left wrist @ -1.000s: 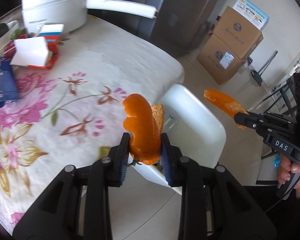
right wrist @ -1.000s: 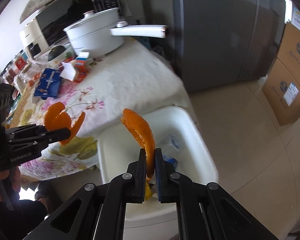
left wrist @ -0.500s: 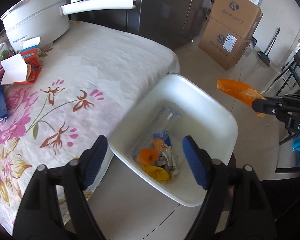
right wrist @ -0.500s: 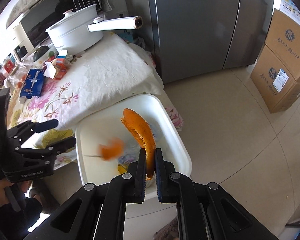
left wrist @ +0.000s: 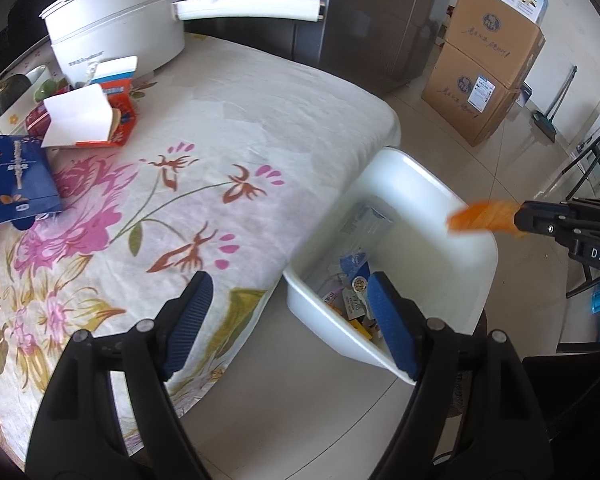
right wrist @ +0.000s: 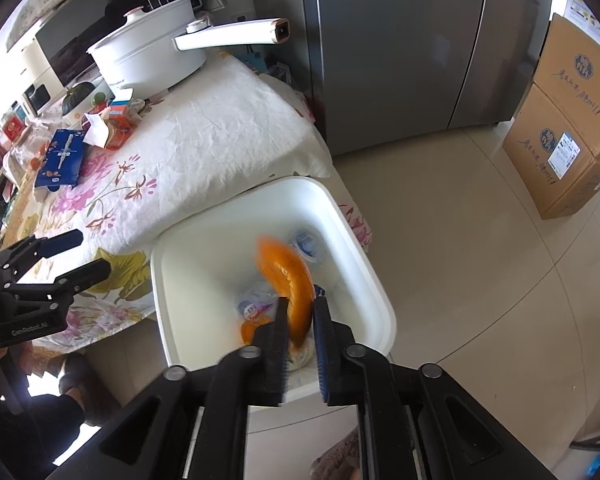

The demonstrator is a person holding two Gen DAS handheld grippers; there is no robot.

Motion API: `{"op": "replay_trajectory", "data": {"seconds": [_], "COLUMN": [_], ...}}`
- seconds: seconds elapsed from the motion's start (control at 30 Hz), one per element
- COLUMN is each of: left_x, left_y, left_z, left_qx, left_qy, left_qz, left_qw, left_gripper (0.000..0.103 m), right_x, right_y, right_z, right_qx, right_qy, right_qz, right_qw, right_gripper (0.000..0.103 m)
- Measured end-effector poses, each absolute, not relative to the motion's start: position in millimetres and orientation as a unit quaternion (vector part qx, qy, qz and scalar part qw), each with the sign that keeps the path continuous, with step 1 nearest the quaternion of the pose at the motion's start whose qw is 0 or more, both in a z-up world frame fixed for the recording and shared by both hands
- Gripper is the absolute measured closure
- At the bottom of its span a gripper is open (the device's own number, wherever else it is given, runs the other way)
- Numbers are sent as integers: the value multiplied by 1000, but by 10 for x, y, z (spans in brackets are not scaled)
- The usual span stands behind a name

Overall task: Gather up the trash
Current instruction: 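Carry both orange peels over the white bin and open both tools, then move both open tools back over the table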

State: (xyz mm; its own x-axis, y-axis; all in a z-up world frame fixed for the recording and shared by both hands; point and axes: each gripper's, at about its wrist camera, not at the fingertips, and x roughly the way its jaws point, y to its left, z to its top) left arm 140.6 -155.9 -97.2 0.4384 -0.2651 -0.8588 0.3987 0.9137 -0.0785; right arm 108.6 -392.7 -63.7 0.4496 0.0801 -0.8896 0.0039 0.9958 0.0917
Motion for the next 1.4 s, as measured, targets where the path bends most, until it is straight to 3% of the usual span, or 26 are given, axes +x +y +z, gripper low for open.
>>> {"op": "replay_trajectory", "data": {"seconds": [0.03, 0.07, 0.1, 0.5, 0.6, 0.7, 1.4], "left_x": [1411, 1414, 1420, 1428, 1439, 1459, 1772], "left_y": [-1530, -1497, -1474, -1122, -997, -832, 618], "left_z": [-965, -956, -949, -869, -850, -841, -664], "left_qx": [66, 63, 61, 42, 36, 29, -116], "left_qy": [493, 493, 492, 492, 493, 494, 457], "left_qz": [-194, -192, -190, -163, -146, -115, -14], "left_qw": [846, 847, 847, 854, 857, 861, 882], "left_gripper": [23, 23, 23, 22, 17, 1, 1], "right_x": [1090, 1090, 1090, 1175, 1212, 1256, 1771], "right_y": [-3916, -3899, -3879, -3598, -3522, -3418, -2460], "right_z": [-634, -619, -598, -513, -491, -439, -404], "right_qx": [41, 42, 41, 25, 23, 23, 6], "right_qy": [524, 520, 515, 509, 509, 506, 496], "right_qz": [21, 18, 17, 29, 31, 31, 63], "right_qw": [850, 853, 856, 860, 860, 862, 866], "right_gripper": [61, 46, 42, 30, 28, 23, 17]}}
